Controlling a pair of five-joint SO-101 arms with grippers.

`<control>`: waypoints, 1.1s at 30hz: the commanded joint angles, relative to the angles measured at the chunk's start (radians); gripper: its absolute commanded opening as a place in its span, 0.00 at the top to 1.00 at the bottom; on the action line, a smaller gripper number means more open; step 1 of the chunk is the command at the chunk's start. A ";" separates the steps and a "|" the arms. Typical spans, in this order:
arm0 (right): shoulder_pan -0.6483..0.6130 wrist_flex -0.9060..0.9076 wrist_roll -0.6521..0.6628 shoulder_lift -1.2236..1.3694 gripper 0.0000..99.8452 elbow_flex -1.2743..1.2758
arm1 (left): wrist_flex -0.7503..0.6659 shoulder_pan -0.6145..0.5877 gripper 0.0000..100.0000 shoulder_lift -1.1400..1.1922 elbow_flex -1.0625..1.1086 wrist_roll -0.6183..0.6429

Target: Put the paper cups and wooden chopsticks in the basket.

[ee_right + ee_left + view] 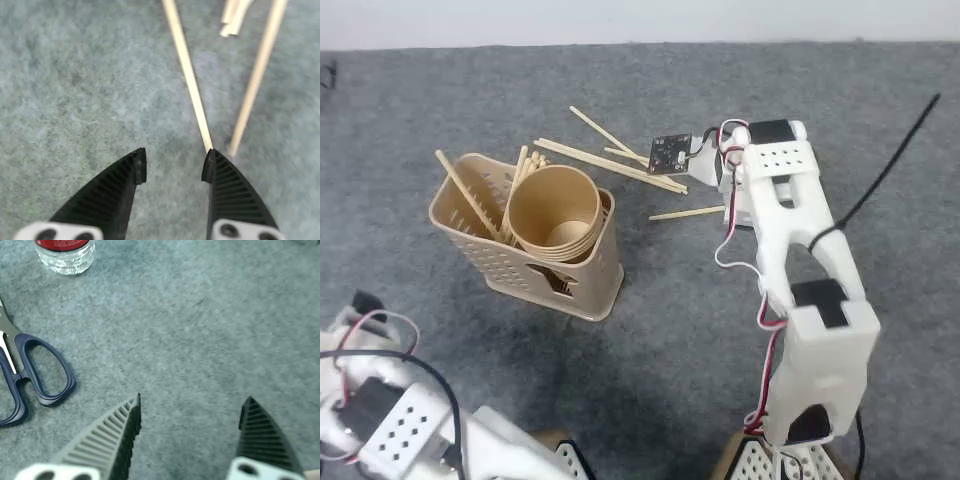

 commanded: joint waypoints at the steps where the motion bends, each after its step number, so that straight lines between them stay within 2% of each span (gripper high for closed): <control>1: -0.004 0.019 0.052 0.054 0.81 -0.101 | -0.078 -0.026 0.70 -0.002 0.038 -0.031; 11: -0.004 0.013 0.112 0.171 0.81 -0.172 | -0.126 0.058 0.70 0.000 0.094 -0.084; 20: 0.015 -0.012 0.106 0.295 0.81 -0.267 | -0.161 0.061 0.70 0.000 0.116 -0.086; 24: 0.018 0.079 0.077 0.292 0.81 -0.373 | -0.163 0.060 0.70 0.000 0.119 -0.086; 28: 0.018 0.070 0.078 0.318 0.81 -0.388 | -0.164 0.061 0.70 0.000 0.119 -0.086; 33: 0.039 0.044 0.078 0.415 0.97 -0.390 | -0.164 0.061 0.70 0.000 0.119 -0.084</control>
